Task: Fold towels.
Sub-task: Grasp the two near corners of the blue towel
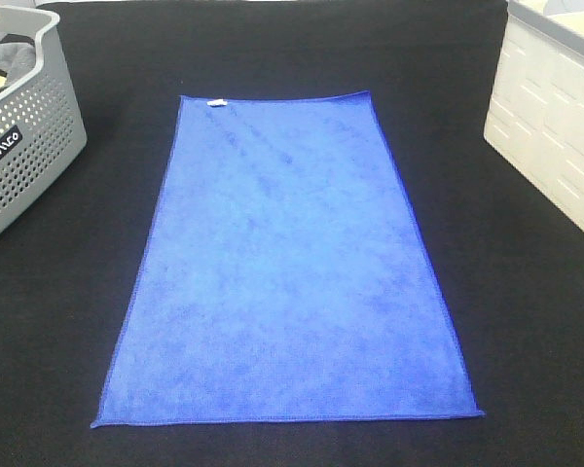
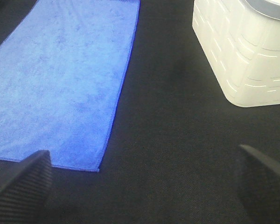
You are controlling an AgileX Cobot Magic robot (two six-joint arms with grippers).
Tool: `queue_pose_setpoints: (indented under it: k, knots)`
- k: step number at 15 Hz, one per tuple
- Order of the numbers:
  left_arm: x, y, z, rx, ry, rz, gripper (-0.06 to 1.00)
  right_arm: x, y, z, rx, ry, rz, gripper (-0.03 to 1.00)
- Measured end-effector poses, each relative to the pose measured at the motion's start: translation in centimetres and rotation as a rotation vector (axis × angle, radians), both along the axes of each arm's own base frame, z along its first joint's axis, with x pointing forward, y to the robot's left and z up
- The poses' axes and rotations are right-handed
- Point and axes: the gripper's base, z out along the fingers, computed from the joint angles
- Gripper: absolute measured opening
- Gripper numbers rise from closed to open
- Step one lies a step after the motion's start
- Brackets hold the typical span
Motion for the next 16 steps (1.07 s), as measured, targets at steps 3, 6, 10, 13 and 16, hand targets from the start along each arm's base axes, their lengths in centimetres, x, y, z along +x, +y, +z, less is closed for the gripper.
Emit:
queue_pose_setpoints:
  k: [3, 6, 10, 13, 16]
  knots:
    - [0.0, 0.0, 0.0, 0.0, 0.0, 0.0, 0.74, 0.0, 0.0, 0.0, 0.0, 0.0, 0.0, 0.98]
    - [0.0, 0.0, 0.0, 0.0, 0.0, 0.0, 0.74, 0.0, 0.0, 0.0, 0.0, 0.0, 0.0, 0.98]
    - [0.0, 0.0, 0.0, 0.0, 0.0, 0.0, 0.74, 0.0, 0.0, 0.0, 0.0, 0.0, 0.0, 0.98]
    - [0.0, 0.0, 0.0, 0.0, 0.0, 0.0, 0.74, 0.0, 0.0, 0.0, 0.0, 0.0, 0.0, 0.98]
    - [0.09, 0.04, 0.22, -0.029, -0.02, 0.019, 0.74, 0.03, -0.01, 0.06, 0.029, -0.004, -0.015, 0.98]
